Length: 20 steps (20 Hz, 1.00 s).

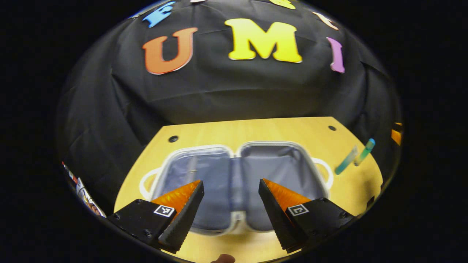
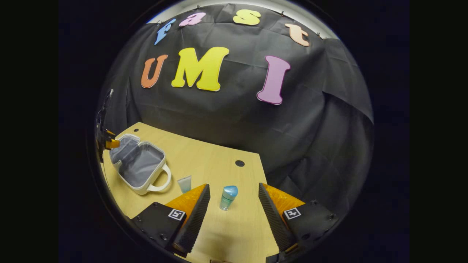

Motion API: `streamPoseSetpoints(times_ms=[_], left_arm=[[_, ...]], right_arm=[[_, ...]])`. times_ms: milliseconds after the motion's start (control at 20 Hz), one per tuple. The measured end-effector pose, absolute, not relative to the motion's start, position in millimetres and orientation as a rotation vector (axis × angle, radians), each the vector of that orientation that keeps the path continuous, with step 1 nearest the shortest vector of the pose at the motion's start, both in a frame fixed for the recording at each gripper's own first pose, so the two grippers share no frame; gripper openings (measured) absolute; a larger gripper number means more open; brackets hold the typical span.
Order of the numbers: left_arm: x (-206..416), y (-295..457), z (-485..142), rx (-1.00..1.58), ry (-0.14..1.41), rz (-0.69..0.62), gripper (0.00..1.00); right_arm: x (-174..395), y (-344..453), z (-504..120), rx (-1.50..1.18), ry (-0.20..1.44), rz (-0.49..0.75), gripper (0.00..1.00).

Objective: First open the suitcase, pack the skin care products into it, and then close the suitcase.

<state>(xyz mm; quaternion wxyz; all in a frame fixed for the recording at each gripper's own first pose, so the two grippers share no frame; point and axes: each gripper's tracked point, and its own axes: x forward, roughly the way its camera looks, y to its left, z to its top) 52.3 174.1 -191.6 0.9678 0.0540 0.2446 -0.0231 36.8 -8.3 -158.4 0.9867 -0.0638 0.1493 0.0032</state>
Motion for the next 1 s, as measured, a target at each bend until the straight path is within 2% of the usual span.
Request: streamPoseSetpoints(times_ms=[500, 550, 600, 750, 1000], left_arm=[[64, -99, -216, 0.133, 0.559, -0.457, 0.96], [68, -115, -250, 0.132, 0.564, -0.483, 0.96], [67, -142, -235, 0.132, 0.566, -0.501, 0.96], [88, -168, -262, 0.116, 0.582, -0.529, 0.96], [124, -188, -306, 0.118, 0.599, -0.481, 0.97]], right_arm=[[30, -78, -185, -0.127, 0.359, -0.033, 0.79], [27, -84, -189, -0.130, 0.369, -0.036, 0.79], [24, -90, -194, -0.134, 0.380, -0.039, 0.79], [17, -106, -209, -0.153, 0.416, -0.049, 0.78], [14, -121, -229, -0.195, 0.464, -0.043, 0.79]])
